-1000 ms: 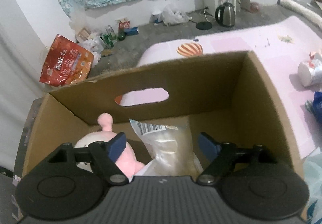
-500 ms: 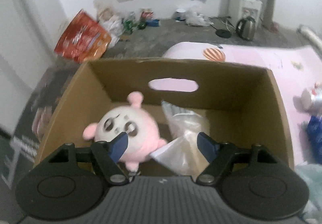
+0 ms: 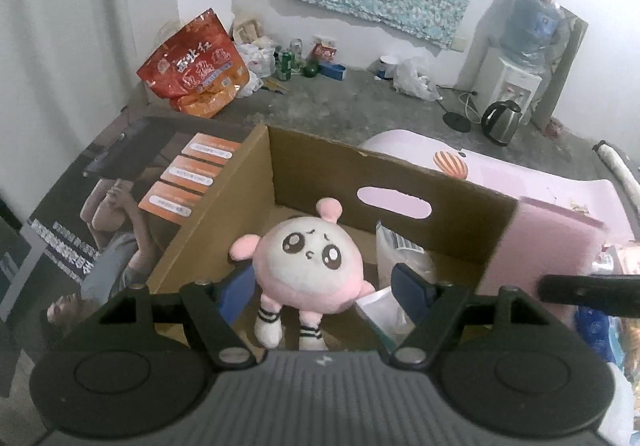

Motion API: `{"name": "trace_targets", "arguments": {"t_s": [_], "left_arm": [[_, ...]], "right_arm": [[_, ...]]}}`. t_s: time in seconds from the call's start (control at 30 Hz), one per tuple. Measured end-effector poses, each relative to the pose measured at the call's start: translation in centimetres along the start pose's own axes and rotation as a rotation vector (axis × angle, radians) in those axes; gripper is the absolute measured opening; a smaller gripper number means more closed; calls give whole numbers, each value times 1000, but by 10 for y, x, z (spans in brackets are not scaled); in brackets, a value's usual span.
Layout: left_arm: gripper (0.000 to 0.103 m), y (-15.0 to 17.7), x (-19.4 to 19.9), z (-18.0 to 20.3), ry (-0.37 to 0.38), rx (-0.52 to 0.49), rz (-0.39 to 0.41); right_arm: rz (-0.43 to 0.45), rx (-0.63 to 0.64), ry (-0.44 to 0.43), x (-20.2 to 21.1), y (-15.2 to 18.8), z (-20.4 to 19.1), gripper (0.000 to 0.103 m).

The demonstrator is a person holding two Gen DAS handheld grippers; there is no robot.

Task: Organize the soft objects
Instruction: 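Carry the pink pad toward the box with the right gripper, then reach both grippers to the bed items and grasp the green scrunchie with the left gripper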

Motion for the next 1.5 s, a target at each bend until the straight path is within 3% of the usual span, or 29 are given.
{"name": "trace_targets", "arguments": {"t_s": [0.2,0.43,0.63,0.83,0.93,1.03,1.17,1.33,1.5], "left_arm": [[77,2,6,-2,0,29,15],[77,6,13,-9,-12,53,23],[77,9,27,-9,-13,56,42],[78,19,54,4,36,38,66],[83,30,72,21,70,-10,87],[84,46,91,45,114,-95,95],[92,74,116,79,221,-180,98],[94,116,136,126,348,-257,85],[94,159,137,169,440,-336,61]], "right_arm": [[-15,112,142,-27,-15,-32,38],[-24,119,158,-41,-12,-39,42],[38,27,62,-13,-10,-23,44],[143,-146,-141,61,16,22,51],[177,-241,-262,97,44,52,64],[195,-350,-378,128,81,87,67],[281,-469,-408,168,139,141,69],[371,-625,-427,201,218,207,70],[409,-752,-406,202,291,250,70]]}}
Point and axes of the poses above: each gripper's, at about its wrist camera, not at the fingertips, and x roughly against the way its jaws point, z to its right, y to its underside, the point moved 5 cm from there along -x, roughly the way its jaws point, and after that the axes turned 8 degrees about y, right-handed, at the moved point
